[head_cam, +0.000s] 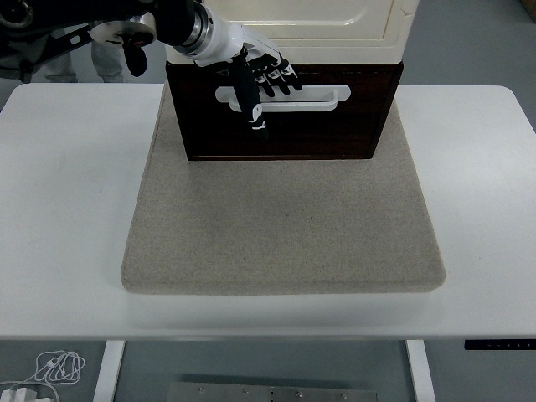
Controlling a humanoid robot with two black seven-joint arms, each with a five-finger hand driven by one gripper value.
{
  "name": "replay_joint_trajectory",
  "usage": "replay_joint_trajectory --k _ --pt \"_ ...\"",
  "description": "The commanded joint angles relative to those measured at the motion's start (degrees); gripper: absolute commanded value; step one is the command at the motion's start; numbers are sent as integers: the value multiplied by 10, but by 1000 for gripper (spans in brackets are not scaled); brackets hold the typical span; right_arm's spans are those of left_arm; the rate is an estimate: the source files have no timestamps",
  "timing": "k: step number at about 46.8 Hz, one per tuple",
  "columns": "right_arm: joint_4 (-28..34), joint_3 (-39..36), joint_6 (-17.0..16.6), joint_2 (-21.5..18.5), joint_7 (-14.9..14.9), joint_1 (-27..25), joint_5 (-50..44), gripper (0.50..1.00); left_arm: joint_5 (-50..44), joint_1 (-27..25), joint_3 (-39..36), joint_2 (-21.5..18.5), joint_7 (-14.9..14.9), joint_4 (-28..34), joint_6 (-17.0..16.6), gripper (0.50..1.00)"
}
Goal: Open the drawer under the combination cabinet
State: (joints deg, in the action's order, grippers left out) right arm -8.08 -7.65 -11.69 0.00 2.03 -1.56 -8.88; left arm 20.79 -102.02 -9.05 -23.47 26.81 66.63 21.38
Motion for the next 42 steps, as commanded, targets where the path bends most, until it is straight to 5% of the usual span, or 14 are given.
replay_joint_trajectory --k 1,42 --pt "0 0 0 0 0 0 0 926 -1 2 0 13 1 0 0 1000" --pt "0 0 0 0 0 0 0 926 1 15 0 19 0 -4 3 1000"
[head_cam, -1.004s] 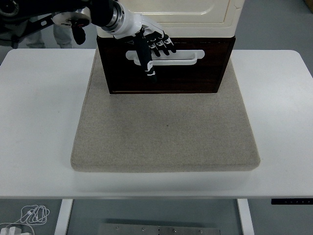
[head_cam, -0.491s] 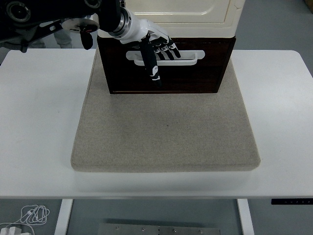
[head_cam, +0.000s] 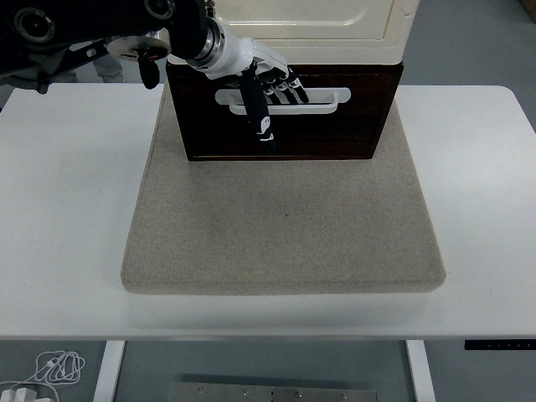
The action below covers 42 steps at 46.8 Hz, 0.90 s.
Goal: Open the drawer under the combination cabinet
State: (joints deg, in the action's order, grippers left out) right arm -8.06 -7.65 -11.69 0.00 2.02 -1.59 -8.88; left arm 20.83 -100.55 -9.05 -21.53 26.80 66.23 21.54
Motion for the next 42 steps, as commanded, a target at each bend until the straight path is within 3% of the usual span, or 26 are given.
replay_joint_trajectory --k 1,42 --pt "0 0 0 0 0 0 0 926 1 0 0 0 0 0 2 1000" --pt "1 0 0 0 0 0 0 926 2 -4 9 -5 -1 17 43 1000"
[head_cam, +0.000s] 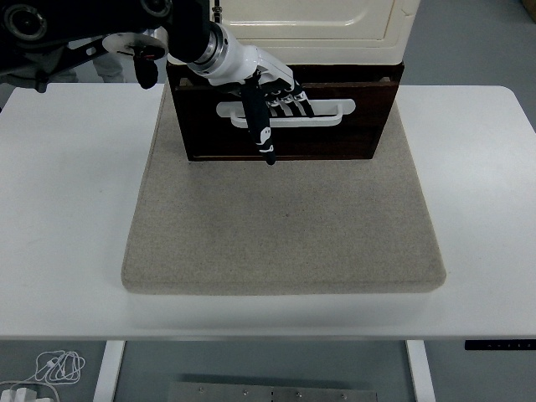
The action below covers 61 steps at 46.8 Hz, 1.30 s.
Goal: Open the drawer under the combination cabinet
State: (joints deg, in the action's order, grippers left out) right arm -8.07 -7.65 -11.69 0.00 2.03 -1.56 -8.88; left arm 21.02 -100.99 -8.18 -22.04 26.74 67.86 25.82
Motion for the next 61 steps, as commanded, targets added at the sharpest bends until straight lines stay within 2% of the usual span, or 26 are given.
replay_joint_trajectory --k 1,61 --pt "0 0 0 0 1 0 0 926 0 1 0 0 0 1 1 1000" --pt "0 0 0 0 1 0 0 926 -2 -4 9 -19 0 54 17 1000"
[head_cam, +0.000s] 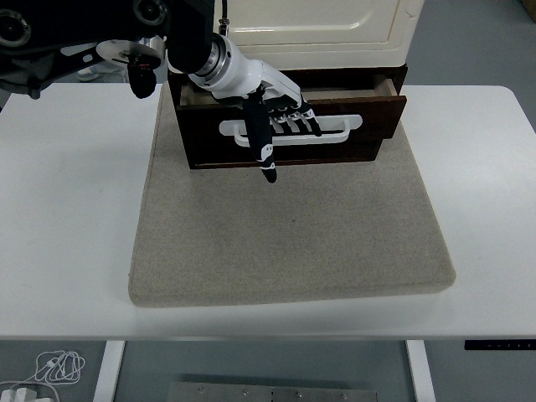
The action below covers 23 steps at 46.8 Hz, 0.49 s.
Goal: Open the drawer under the combination cabinet
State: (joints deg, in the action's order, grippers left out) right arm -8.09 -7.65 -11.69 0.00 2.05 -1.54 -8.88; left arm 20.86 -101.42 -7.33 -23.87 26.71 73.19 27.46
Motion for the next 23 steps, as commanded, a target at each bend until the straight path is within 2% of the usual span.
replay_joint_trajectory --k 1,23 --pt "0 0 0 0 0 0 0 926 0 0 0 0 0 0 0 1000" --pt "0 0 0 0 0 0 0 926 0 -5 10 -6 0 11 22 1000"
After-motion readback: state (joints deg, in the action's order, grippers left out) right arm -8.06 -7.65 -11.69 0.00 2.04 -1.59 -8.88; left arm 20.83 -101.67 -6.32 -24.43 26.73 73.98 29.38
